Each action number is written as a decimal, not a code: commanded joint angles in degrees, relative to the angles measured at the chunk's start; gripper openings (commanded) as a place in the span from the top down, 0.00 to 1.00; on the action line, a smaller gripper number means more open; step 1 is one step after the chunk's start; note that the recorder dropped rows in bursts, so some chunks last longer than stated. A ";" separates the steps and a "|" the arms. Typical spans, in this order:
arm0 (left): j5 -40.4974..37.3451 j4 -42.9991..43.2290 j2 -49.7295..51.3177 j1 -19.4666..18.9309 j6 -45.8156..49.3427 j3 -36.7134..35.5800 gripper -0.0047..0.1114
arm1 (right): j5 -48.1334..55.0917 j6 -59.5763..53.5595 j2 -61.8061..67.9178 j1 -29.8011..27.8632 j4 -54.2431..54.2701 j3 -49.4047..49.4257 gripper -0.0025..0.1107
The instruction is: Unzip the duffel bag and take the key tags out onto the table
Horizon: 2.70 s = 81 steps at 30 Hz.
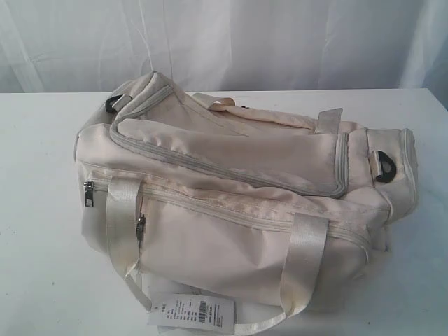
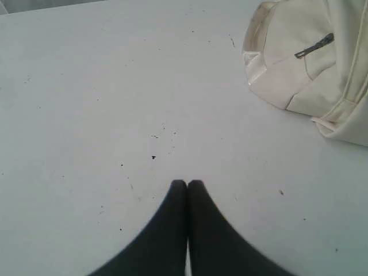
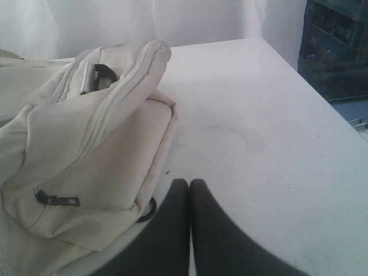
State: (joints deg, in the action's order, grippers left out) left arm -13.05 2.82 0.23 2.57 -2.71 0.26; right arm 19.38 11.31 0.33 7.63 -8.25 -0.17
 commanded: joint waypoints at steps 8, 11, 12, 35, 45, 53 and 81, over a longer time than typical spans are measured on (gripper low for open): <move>-0.11 -0.16 -0.23 -0.14 -0.02 -0.26 0.96 | -0.14 0.08 -0.33 0.29 -0.34 0.17 0.98; -0.11 -0.16 -0.23 -0.14 -0.02 -0.26 0.96 | -0.14 0.08 -0.33 0.29 -0.34 0.17 0.98; 0.25 1.24 -0.23 -0.14 1.00 -0.26 0.96 | -0.14 0.08 -0.33 0.29 -0.34 0.17 0.98; 29.66 -12.48 -0.23 -0.14 -7.34 -0.26 0.96 | -0.14 0.08 -0.33 0.29 -0.34 0.17 0.98; 36.42 -12.48 -0.23 -0.14 -9.19 -0.26 0.96 | -5.60 -0.51 -0.33 0.29 -0.29 0.17 0.98; 40.32 -12.37 -0.23 -0.14 3.49 1.95 0.96 | -39.97 -0.37 -0.33 0.29 3.70 0.17 0.98; 43.49 45.31 60.83 -0.14 -33.66 38.60 0.91 | 1.18 6.86 46.77 5.17 4.58 -35.31 0.98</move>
State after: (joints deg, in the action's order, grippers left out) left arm 30.23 44.35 58.56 2.57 -33.02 38.39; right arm 19.47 18.82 42.66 11.61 -7.60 -35.04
